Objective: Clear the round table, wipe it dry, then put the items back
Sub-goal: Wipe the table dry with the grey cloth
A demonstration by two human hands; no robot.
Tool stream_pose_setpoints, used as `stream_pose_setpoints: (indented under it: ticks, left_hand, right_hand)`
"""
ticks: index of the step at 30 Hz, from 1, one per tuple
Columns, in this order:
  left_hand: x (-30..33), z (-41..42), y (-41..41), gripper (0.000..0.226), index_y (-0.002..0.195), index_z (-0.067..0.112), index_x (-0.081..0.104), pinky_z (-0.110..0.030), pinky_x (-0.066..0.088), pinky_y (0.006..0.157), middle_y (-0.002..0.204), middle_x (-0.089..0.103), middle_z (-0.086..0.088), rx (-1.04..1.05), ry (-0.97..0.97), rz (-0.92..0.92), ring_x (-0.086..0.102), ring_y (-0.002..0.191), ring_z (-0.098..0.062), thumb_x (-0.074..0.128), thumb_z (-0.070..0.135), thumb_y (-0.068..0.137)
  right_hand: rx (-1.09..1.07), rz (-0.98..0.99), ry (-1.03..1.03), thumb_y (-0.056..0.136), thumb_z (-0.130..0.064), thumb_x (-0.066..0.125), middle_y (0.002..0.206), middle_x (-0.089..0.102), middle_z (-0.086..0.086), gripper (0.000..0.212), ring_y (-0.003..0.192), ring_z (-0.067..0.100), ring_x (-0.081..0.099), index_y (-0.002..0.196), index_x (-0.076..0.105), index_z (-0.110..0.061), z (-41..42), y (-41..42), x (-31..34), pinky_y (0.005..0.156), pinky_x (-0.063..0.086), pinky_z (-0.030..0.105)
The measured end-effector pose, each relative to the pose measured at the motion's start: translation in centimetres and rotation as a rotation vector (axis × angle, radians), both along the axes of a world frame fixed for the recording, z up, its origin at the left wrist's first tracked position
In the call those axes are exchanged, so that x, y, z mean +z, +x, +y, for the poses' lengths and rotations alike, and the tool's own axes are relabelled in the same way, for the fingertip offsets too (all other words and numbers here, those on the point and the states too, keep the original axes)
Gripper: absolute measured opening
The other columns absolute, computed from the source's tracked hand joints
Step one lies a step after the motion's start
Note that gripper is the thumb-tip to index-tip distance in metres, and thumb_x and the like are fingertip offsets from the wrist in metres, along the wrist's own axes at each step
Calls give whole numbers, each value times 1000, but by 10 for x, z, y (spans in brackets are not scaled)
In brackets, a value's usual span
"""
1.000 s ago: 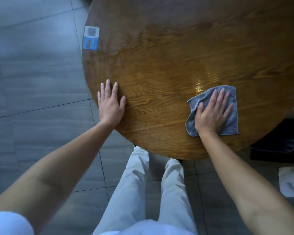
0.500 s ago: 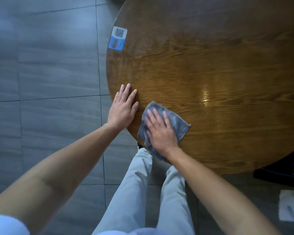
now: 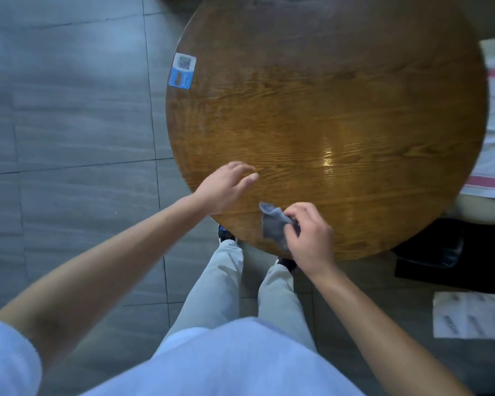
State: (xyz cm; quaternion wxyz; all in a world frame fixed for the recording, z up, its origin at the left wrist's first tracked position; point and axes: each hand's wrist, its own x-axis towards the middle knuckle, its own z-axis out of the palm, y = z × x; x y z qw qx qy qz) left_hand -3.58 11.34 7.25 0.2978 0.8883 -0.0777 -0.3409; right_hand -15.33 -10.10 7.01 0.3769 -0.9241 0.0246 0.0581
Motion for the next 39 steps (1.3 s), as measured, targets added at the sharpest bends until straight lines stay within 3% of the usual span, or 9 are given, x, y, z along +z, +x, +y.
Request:
stream_pose_setpoints:
  ticks: [5, 10, 15, 21, 27, 30, 32, 36, 39]
  left_hand:
    - [90, -50, -27, 53, 149, 25, 49, -29, 41, 109, 140, 62, 6, -28, -261, 22, 55, 130, -9, 40, 53, 105]
    - [174, -90, -34, 48, 148, 26, 49, -28, 45, 107, 136, 64, 11, -37, -445, -222, 57, 128, -3, 54, 45, 103]
    - [236, -126, -38, 42, 131, 18, 65, -32, 50, 101, 124, 68, 6, -132, -537, -377, 63, 120, -12, 65, 43, 97]
    - [260, -164, -73, 31, 120, 13, 71, -29, 53, 91, 108, 73, 7, -162, -521, -478, 67, 103, -8, 78, 21, 91]
    - [270, -180, -108, 15, 103, 12, 72, -23, 50, 81, 96, 72, 5, -33, -607, -514, 67, 90, -13, 69, 2, 92]
    - [275, -186, -119, 13, 105, 8, 70, -46, 56, 80, 99, 73, -8, 52, -748, -369, 68, 92, -30, 61, 7, 95]
    - [280, -188, -123, 14, 102, 7, 69, -55, 53, 74, 91, 69, -17, 102, -815, -314, 63, 84, -42, 62, 18, 97]
    - [290, -188, -134, 16, 97, 1, 67, -34, 45, 67, 82, 63, -17, 133, -869, -276, 54, 74, -22, 58, 15, 98]
    - [293, -179, -136, 27, 96, -8, 63, -47, 42, 67, 82, 57, -24, 142, -889, -245, 49, 73, -33, 55, 17, 101]
  right_hand:
    - [-147, -100, 211, 85, 1, 71, 101, 68, -4, 20, 87, 9, 64, 101, 72, -12, -27, 26, 103, 75, 55, 29]
    - [-230, -172, 384, 90, -5, 74, 107, 71, -5, 19, 97, 11, 69, 107, 71, -15, -69, 24, 195, 79, 57, 24]
    - [-296, -219, 622, 94, 4, 67, 118, 74, -1, 30, 111, 17, 72, 120, 66, -12, -107, 5, 239, 92, 58, 34]
    - [-332, -226, 798, 97, 10, 59, 120, 76, 2, 45, 116, 18, 70, 128, 66, -22, -137, -31, 266, 98, 55, 29]
    - [-291, -185, 712, 96, 3, 64, 108, 77, -6, 42, 103, 15, 73, 119, 72, -32, -159, -68, 275, 91, 60, 38]
    - [-230, -169, 568, 92, -21, 76, 99, 74, -13, 24, 92, 14, 71, 110, 72, -37, -166, -80, 279, 80, 60, 35]
    - [-172, -170, 431, 90, -28, 78, 102, 70, -15, 28, 94, 13, 66, 115, 69, -38, -170, -84, 279, 79, 56, 27]
    - [-87, -200, 253, 88, -30, 80, 108, 61, -17, 38, 104, 11, 59, 122, 68, -40, -172, -88, 278, 84, 46, 17]
    - [-73, -197, 234, 88, -28, 80, 107, 58, -16, 25, 107, 11, 58, 109, 71, -36, -166, -87, 277, 88, 46, 20]
